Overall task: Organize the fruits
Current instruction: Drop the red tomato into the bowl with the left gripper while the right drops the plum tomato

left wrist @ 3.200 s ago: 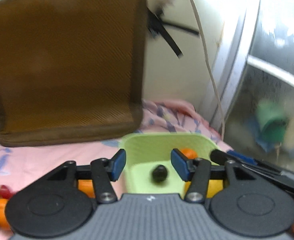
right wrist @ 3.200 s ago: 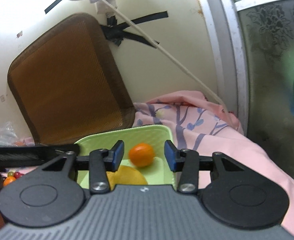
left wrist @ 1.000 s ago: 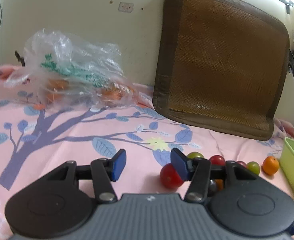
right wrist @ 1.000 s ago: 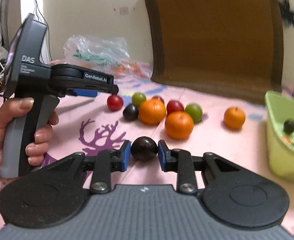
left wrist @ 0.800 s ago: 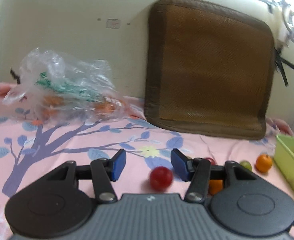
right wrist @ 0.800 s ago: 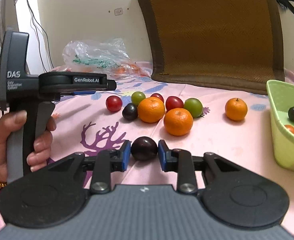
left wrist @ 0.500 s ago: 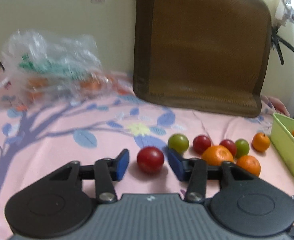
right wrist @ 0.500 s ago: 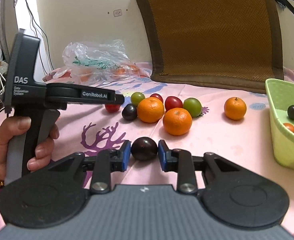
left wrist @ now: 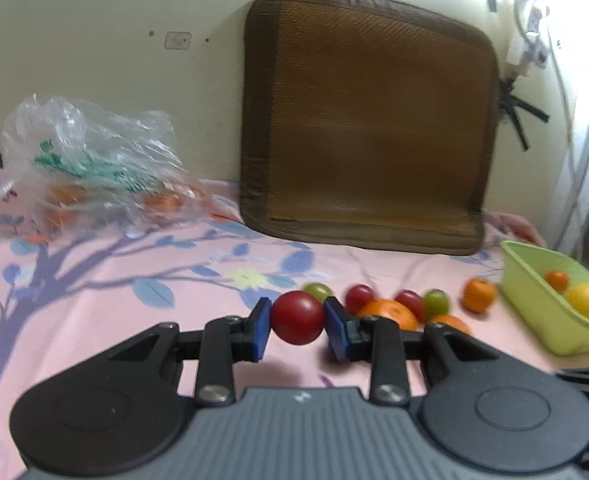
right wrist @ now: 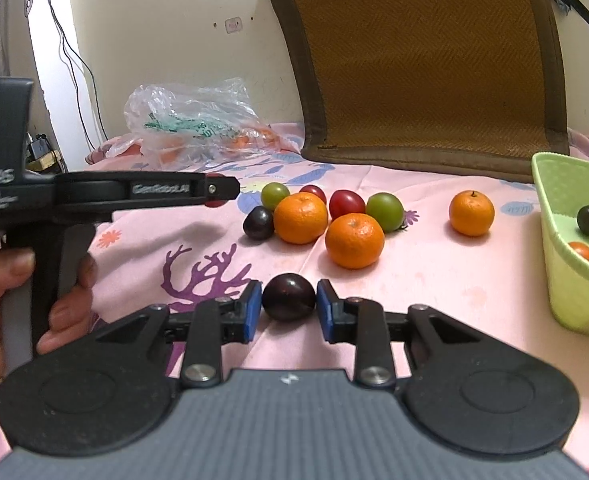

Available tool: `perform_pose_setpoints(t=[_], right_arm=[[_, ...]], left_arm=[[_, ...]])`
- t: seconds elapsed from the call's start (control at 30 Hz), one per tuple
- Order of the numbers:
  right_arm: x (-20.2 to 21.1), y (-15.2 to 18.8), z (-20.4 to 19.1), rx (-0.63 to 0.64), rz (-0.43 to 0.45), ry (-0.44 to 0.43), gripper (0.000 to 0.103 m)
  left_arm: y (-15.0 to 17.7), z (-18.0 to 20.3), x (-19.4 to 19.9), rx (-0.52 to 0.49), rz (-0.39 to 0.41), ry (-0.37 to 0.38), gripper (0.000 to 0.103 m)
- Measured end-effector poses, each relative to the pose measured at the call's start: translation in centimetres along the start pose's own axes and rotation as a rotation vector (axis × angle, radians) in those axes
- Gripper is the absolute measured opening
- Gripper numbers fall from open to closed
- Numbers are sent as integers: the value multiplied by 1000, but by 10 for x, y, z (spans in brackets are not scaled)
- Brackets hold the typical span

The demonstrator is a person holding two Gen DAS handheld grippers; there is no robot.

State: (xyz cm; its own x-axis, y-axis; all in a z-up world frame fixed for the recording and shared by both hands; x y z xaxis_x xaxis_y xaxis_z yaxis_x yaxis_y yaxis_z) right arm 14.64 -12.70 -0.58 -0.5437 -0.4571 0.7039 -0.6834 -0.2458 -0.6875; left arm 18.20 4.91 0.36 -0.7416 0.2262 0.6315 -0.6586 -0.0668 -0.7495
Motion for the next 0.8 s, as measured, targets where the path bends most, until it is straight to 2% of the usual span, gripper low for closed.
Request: perform_pose_setpoints(t=[0.13, 0.37, 0.4, 0.5, 0.6, 0.8], right_arm=[[0, 0, 1, 1, 1, -4, 32], [38, -1, 20, -32, 123, 62, 32], [47, 0, 27, -35, 149, 78, 32], [77, 3, 53, -43, 230, 200, 32], [99, 8, 81, -52, 260, 284, 32], [105, 16, 121, -104, 271, 360, 32]], left_arm=[[8, 14, 13, 16, 1, 81, 29], [-1, 46, 19, 50, -37, 222, 29], [-5, 56, 18, 39, -39, 242, 29], [-18, 90, 8, 9, -61, 316, 29], [-33, 132, -8, -43, -88, 367, 29], [-54, 212, -54, -150, -152, 380, 30]])
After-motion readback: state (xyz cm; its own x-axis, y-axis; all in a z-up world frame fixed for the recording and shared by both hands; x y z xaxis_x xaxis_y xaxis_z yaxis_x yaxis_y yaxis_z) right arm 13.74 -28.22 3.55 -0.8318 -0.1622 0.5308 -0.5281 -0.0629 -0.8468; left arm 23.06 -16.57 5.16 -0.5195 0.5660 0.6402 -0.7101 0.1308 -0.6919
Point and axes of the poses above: each gripper's, at about its wrist camera, not at the fingertips, and x roughly against the way its jaws point, z to its right, y to its underside, the point moved 5 cm from there along -x, roughly the way its jaws point, and after that the axes turned 11 degrees about -z, right-handed, at the moved point
